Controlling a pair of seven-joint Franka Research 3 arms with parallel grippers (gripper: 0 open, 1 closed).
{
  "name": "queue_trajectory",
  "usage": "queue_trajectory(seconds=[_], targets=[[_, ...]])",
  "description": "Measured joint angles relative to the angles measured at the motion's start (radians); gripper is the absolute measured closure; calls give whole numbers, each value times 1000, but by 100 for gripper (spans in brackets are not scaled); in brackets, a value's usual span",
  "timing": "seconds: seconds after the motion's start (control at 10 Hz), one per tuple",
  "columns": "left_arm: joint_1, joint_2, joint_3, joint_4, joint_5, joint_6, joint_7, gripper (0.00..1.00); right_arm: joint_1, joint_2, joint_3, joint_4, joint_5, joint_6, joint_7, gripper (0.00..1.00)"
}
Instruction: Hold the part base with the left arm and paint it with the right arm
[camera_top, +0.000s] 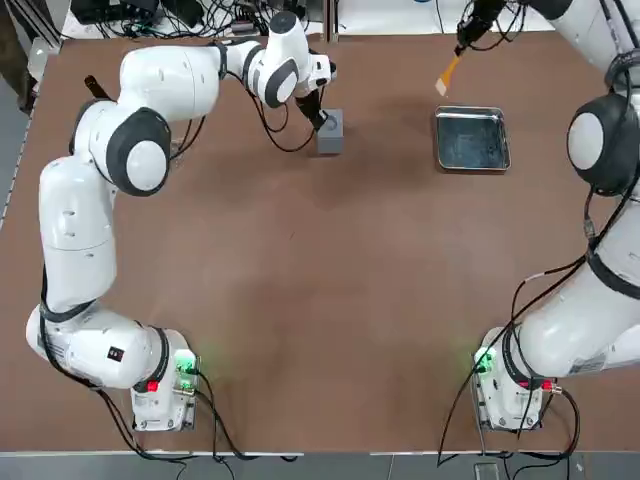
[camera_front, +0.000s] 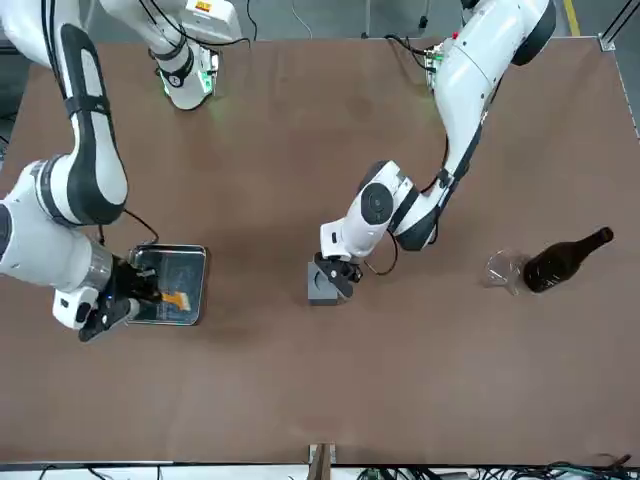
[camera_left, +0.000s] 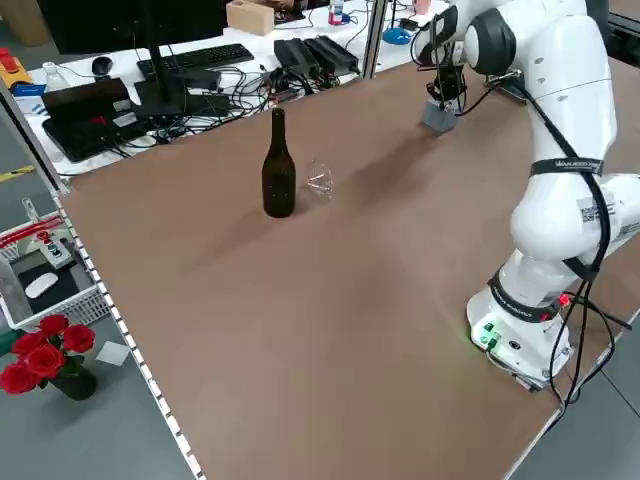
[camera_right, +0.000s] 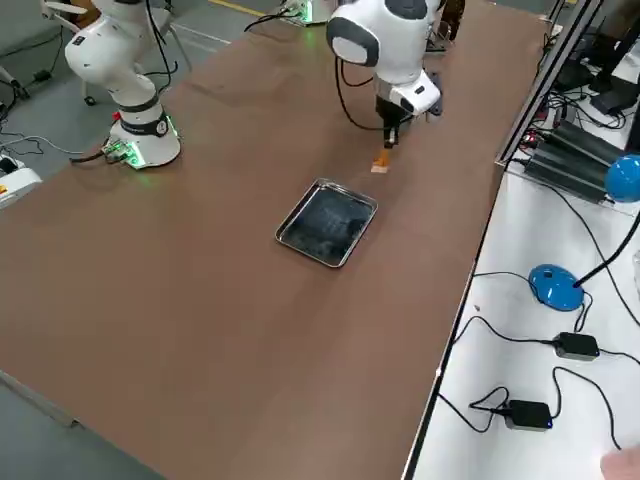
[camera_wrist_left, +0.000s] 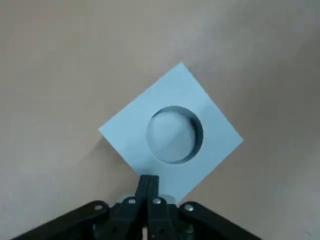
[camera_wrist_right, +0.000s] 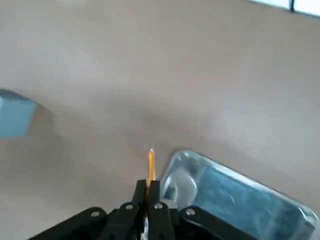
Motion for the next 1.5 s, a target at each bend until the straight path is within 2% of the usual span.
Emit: queue_trajectory(seconds=[0.1, 0.3, 0.6, 0.7, 0.8, 1.1, 1.5], targets=[[0, 0, 0, 0, 0, 0, 0, 97, 1, 27, 28, 2, 68, 66, -27, 96], [0, 0, 0, 0, 0, 0, 0, 97, 2, 99, 44, 4, 287, 152, -224, 96], [0, 0, 0, 0, 0, 0, 0, 97, -4, 162, 42, 22, 522, 166, -493, 96], [0, 0, 0, 0, 0, 0, 0, 97, -6, 170, 41, 23, 641, 163, -625, 96], [0, 0, 0, 0, 0, 0, 0, 97, -11, 184, 38, 23, 751, 154, -759, 96], [0, 0, 0, 0, 0, 0, 0, 97, -36, 254, 36, 20, 991, 60, -1119, 96], [0, 0, 0, 0, 0, 0, 0, 97, -36, 365, 39, 12, 1206, -44, -1534, 96]])
